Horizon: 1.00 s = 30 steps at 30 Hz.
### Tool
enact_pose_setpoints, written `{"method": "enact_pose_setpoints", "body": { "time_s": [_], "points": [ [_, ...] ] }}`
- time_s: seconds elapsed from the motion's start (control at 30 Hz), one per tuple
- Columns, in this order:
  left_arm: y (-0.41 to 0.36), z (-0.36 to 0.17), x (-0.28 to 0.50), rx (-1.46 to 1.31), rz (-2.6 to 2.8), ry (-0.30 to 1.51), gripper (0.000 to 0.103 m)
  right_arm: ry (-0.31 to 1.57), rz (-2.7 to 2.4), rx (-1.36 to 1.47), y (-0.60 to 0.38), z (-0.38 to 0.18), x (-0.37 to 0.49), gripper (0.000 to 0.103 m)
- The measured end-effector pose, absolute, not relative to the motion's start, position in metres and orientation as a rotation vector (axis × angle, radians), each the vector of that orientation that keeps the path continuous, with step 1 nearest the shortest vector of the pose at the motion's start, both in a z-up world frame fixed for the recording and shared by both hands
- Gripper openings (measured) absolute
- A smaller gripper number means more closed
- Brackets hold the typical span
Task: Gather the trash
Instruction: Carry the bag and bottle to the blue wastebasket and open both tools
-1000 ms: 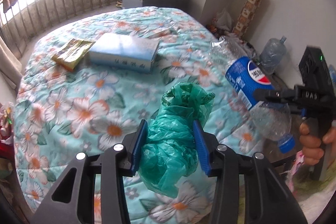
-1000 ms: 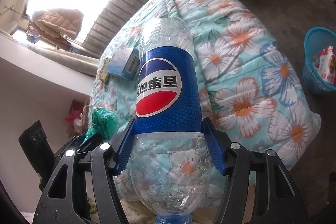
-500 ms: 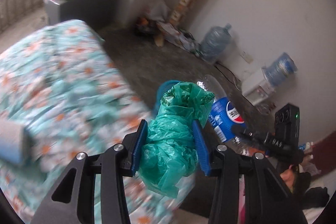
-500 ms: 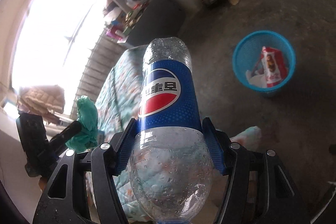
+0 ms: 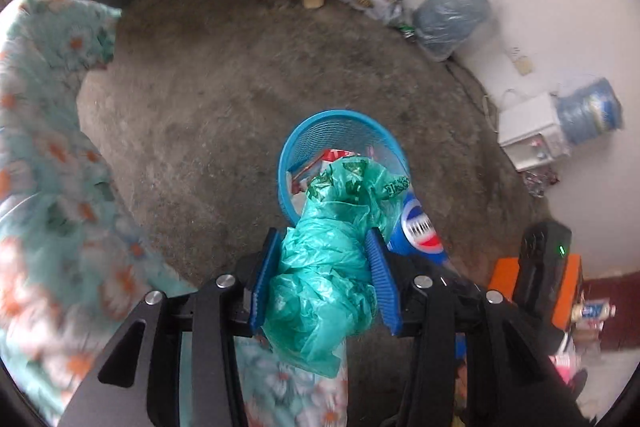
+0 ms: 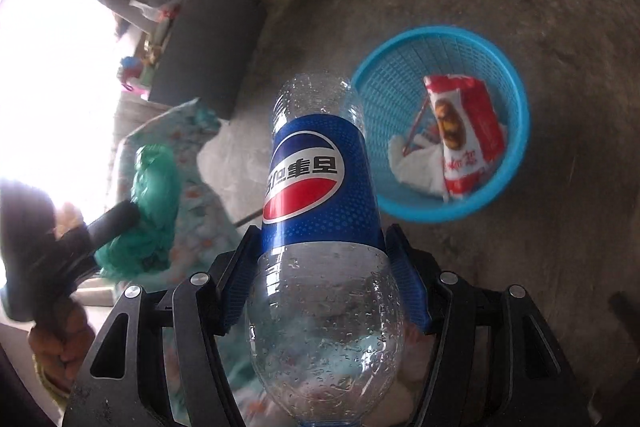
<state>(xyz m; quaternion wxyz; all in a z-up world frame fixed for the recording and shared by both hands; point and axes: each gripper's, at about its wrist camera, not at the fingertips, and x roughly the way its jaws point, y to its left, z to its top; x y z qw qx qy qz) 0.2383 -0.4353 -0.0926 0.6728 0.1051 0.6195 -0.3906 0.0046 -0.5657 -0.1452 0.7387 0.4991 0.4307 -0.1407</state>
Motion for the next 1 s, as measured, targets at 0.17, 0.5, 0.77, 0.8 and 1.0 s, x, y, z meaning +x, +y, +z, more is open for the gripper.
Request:
{"method": "enact_pose_setpoints", "body": {
  "time_s": [0.17, 0.5, 0.77, 0.8, 1.0],
  "points": [
    [-0.454, -0.126, 0.251, 0.251, -0.843, 1.442, 0.043, 0.982, -0.364, 1.112, -0.597, -0.191, 0.032, 0.069],
    [-0.487, -0.16, 0.241, 0.288, -0.844, 1.479, 0.044, 0.83, -0.419, 1.21, -0.587, -0.18, -0.054, 0.07],
    [-0.531, -0.195, 0.236, 0.28, -0.778, 1.538, 0.076, 0.83, -0.466, 1.272, -0.576, -0.19, -0.091, 0.071],
    [-0.535, -0.194, 0.236, 0.262, -0.787, 1.53, 0.078, 0.834, -0.466, 1.275, -0.577, -0.19, -0.091, 0.071],
    [-0.524, -0.155, 0.235, 0.186, -0.844, 1.432, 0.078, 0.816, -0.449, 1.249, -0.568, -0.176, -0.087, 0.071]
  ]
}}
